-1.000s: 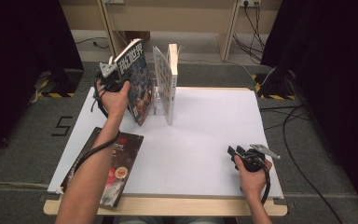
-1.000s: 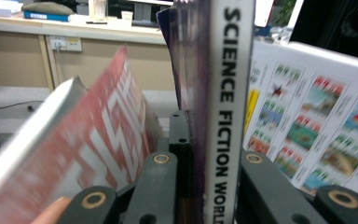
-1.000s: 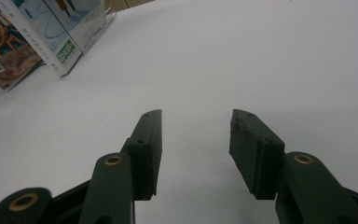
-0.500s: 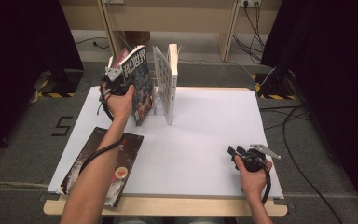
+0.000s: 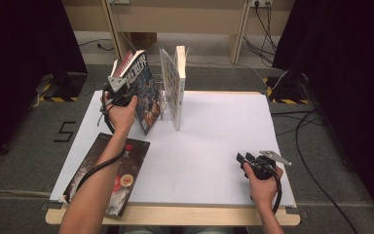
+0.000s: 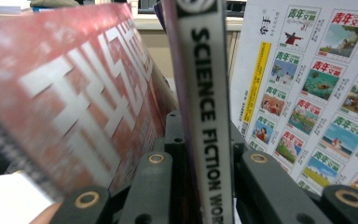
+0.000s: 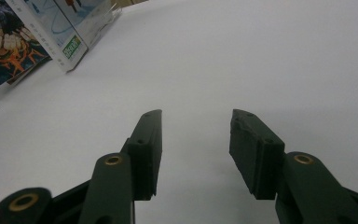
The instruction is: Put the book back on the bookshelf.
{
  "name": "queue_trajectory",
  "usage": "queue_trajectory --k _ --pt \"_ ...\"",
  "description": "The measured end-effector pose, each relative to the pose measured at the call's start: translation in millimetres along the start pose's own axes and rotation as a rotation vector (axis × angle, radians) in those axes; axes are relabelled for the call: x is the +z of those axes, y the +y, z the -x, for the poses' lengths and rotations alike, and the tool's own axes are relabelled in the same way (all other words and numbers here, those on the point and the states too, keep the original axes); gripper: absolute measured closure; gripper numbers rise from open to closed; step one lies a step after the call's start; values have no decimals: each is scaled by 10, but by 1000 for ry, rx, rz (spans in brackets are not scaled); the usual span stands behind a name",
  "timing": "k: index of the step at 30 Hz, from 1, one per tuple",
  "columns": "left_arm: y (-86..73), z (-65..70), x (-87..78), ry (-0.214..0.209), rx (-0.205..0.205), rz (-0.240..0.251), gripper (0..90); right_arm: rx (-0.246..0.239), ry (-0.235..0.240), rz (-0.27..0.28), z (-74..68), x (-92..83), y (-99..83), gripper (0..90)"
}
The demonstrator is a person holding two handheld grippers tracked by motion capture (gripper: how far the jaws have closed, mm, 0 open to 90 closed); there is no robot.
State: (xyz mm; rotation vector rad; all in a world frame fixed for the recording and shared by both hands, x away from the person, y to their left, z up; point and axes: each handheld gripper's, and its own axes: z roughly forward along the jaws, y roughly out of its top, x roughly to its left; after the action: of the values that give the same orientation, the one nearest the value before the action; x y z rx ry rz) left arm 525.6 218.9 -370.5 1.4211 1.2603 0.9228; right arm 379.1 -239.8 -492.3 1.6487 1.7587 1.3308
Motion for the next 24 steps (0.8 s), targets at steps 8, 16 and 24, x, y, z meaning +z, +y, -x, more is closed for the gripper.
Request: queue_trajectory --k 8,16,24 --pt "-46 -91 -54 -41 -70 -4 761 14 0 -9 -7 -3 -7 548" --pt "0 -100 -89 -95 -124 22 733 21 1 -6 8 -15 -1 548" --pt "96 -53 -31 -124 -172 14 749 27 4 -5 30 -22 14 545"
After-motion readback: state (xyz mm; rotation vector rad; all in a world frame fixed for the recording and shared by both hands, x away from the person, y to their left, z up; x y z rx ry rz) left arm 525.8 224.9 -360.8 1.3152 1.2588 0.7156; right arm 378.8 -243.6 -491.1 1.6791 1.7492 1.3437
